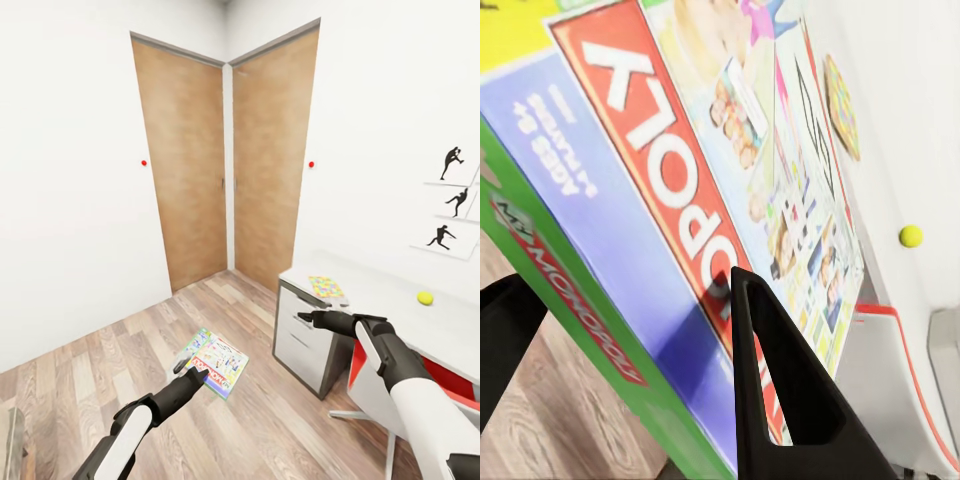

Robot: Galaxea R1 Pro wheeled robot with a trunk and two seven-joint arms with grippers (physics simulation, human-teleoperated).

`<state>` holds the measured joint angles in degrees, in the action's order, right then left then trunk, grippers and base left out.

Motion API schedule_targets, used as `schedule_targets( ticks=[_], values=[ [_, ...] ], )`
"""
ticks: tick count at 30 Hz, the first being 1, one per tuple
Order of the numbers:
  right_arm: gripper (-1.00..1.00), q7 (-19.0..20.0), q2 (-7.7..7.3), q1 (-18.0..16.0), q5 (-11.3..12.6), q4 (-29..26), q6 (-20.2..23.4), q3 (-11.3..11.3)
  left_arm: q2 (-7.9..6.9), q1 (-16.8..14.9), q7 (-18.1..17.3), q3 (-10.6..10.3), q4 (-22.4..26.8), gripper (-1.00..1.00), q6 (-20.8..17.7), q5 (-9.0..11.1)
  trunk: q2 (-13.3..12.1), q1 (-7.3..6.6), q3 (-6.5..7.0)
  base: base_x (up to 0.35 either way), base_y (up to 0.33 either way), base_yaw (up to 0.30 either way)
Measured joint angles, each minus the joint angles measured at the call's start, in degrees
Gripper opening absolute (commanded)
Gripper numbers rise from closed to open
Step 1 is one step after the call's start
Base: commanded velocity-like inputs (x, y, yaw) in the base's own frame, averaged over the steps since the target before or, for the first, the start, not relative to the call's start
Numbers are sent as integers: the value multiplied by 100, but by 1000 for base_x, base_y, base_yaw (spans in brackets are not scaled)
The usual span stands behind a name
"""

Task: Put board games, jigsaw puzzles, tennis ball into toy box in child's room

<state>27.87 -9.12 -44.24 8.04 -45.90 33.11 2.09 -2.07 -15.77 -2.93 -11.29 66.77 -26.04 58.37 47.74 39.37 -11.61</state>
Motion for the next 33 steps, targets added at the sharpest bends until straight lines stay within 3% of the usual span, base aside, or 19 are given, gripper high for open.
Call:
schedule_targets(
  ticks=[11,33],
  values=[
    [100,0,-7,94,-1,-189,21,7,0,0,5,-4,1,-100,6,3,-1,2,0,235,3,0],
    [100,0,-27,134,0,-217,25,18,0,-1,5,-7,1,-100,9,8,-1,3,0,27,0,0]
  ],
)
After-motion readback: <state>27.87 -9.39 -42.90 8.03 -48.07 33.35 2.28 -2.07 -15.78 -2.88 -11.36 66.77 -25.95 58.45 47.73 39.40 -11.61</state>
